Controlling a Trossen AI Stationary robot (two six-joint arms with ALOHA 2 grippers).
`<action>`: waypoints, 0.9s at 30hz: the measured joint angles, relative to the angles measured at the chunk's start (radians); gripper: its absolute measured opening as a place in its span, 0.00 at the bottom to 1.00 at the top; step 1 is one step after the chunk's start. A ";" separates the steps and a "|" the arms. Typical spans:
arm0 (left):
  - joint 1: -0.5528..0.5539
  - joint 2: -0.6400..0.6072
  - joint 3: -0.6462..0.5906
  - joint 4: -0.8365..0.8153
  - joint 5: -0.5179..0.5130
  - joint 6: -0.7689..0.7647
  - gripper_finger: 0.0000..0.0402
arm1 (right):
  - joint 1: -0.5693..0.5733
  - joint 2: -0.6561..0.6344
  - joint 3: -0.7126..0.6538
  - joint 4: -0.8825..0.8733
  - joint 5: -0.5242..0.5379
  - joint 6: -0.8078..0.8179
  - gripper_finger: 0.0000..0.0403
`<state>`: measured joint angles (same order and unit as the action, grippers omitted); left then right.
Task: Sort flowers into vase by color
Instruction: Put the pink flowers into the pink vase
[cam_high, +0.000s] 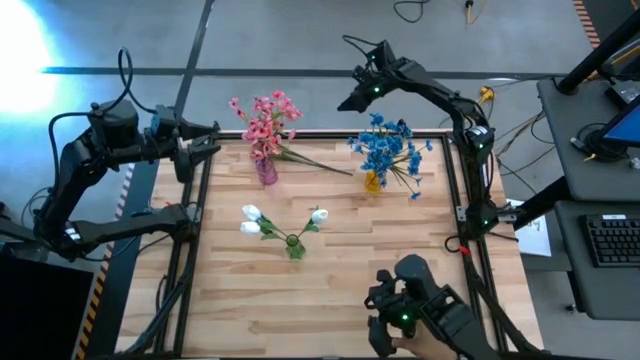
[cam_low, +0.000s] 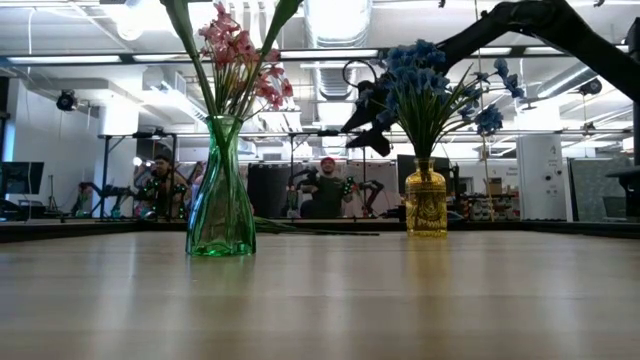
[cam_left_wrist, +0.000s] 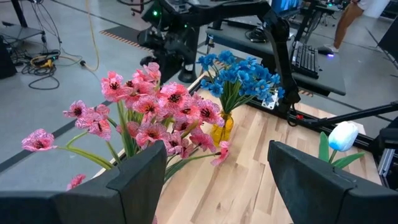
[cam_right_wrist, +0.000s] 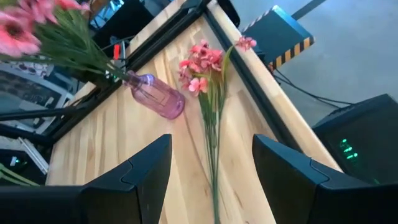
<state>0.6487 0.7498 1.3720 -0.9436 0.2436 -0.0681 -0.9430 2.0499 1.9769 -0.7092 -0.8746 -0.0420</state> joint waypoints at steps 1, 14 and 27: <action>0.000 0.000 0.000 0.000 0.000 0.000 0.67 | 0.000 0.000 -0.016 0.017 -0.008 0.001 0.53; 0.000 0.000 0.000 0.000 0.000 0.000 0.67 | 0.014 0.000 -0.271 0.600 -0.285 0.261 0.53; 0.000 0.001 0.000 0.000 -0.001 0.006 0.67 | 0.029 0.000 -0.359 0.872 -0.367 0.330 0.53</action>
<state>0.6487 0.7509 1.3720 -0.9436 0.2424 -0.0620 -0.9142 2.0499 1.6175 0.1623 -1.2420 0.2878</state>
